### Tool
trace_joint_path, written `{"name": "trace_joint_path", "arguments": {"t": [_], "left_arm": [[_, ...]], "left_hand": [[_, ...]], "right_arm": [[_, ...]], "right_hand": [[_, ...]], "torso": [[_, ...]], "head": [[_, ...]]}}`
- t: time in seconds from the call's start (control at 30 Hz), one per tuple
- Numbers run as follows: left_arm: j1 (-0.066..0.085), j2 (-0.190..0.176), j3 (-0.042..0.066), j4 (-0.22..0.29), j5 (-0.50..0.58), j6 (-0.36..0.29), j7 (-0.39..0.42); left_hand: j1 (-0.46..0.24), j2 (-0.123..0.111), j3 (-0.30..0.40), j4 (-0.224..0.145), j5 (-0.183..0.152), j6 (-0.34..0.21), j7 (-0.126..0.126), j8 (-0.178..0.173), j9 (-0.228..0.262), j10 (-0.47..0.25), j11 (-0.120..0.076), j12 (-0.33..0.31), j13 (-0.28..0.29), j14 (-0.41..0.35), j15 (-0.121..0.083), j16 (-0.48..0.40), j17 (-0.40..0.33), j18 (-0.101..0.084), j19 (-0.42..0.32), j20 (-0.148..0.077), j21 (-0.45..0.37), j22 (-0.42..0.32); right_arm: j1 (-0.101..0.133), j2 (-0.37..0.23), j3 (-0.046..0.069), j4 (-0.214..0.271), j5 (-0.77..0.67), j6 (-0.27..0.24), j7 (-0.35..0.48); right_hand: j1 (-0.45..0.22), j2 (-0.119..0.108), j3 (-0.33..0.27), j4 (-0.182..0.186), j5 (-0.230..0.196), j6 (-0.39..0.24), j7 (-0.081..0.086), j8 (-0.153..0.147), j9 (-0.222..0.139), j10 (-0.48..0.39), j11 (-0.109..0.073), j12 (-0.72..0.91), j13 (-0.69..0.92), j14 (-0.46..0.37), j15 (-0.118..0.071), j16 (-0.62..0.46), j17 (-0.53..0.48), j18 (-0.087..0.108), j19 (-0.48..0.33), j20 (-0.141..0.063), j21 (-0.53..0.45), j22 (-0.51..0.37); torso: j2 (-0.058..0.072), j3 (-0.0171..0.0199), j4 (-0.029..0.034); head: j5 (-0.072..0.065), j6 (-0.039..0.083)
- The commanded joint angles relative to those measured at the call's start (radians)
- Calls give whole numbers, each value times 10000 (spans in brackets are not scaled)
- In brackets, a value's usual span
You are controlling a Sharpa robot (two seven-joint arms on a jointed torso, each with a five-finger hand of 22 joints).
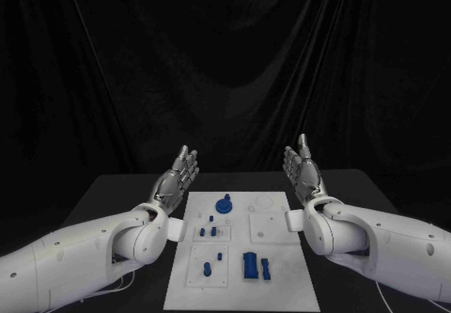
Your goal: Assemble the parts on the task board
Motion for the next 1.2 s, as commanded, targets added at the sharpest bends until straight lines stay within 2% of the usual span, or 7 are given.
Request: {"name": "trace_joint_path", "arguments": {"t": [0.03, 0.07, 0.17, 0.37, 0.83, 0.93, 1.2], "left_arm": [[-77, 129, 152, 160, 232, -2384, -394], [-98, 166, 210, 195, 247, -2622, -434], [-155, 268, 367, 292, 288, -3269, -546], [-204, 354, 501, 374, 322, -3817, -640], [-206, 358, 507, 378, 324, -3841, -644], [-206, 358, 507, 378, 324, -3841, -644], [-206, 358, 507, 378, 324, -3841, -644]], "left_hand": [[-1396, -105, 468, -956, -332, -944, 12, -48, -17, -83, 21, -34, -13, -4, 69, -35, -12, -445, 12, -90, -57, -16], [-1512, -105, 468, -956, -1035, -944, 12, -48, -17, -83, 21, -34, -13, -4, 69, -35, -12, -445, 12, -90, -57, -16], [-1878, -105, 468, -956, -1035, -944, 12, -48, -17, -83, 21, -34, -13, -4, 69, -35, -12, -445, 12, -90, -57, -16], [-2414, -105, 468, -956, -1035, -944, 12, -48, -17, -83, 21, -34, -13, -4, 69, -35, -12, -445, 12, -90, -57, -16], [-3268, -105, 468, -956, -1035, -944, 12, -48, -17, -83, 21, -34, -13, -4, 69, -35, -12, -445, 12, -90, -57, -16], [-4385, -105, 468, -956, -1035, -944, 12, -48, -17, -83, 21, -34, -13, -4, 69, -35, -12, -445, 12, -90, -57, -16], [-4385, -105, 468, -956, -1035, -944, 12, -48, -17, -83, 21, -34, -13, -4, 69, -35, -12, -445, 12, -90, -57, -16]], "right_arm": [[-21, -5, 17, -16, 590, -548, 433], [-21, -5, 17, -16, 590, -548, 433], [-21, -5, 17, -16, 590, -548, 433], [-21, -5, 17, -16, 590, -548, 433], [-21, -5, 17, -16, 590, -548, 433], [-21, -5, 17, -16, 590, -548, 433], [-21, -5, 17, -16, 590, -548, 433]], "right_hand": [[-62, 12, 36, -13, -35, -36, 4, -35, -10, -44, -11, -36, -10, -45, 6, -36, -10, -73, -54, -1, -35, -9], [-62, 12, 36, -13, -35, -36, 4, -35, -10, -44, -11, -36, -10, -45, 6, -36, -10, -73, -54, -1, -35, -9], [-62, 12, 36, -13, -35, -36, 4, -35, -10, -44, -11, -36, -10, -45, 6, -36, -10, -73, -54, -1, -35, -9], [-62, 12, 36, -13, -35, -36, 4, -35, -10, -44, -11, -36, -10, -45, 6, -36, -10, -73, -54, -1, -35, -9], [-62, 12, 36, -13, -35, -36, 4, -35, -10, -44, -11, -36, -10, -45, 6, -36, -10, -73, -54, -1, -35, -9], [-62, 12, 36, -13, -35, -36, 4, -35, -10, -44, -11, -36, -10, -45, 6, -36, -10, -73, -54, -1, -35, -9], [-62, 12, 36, -13, -35, -36, 4, -35, -10, -44, -11, -36, -10, -45, 6, -36, -10, -73, -54, -1, -35, -9]], "torso": [[-89, 26, -68], [-91, 27, -70], [-92, 27, -70], [-92, 27, -70], [-92, 27, -70], [-92, 27, -70], [-92, 27, -70]], "head": [[-29, 183], [-30, 194], [-31, 196], [-31, 196], [-31, 196], [-31, 196], [-31, 196]]}}
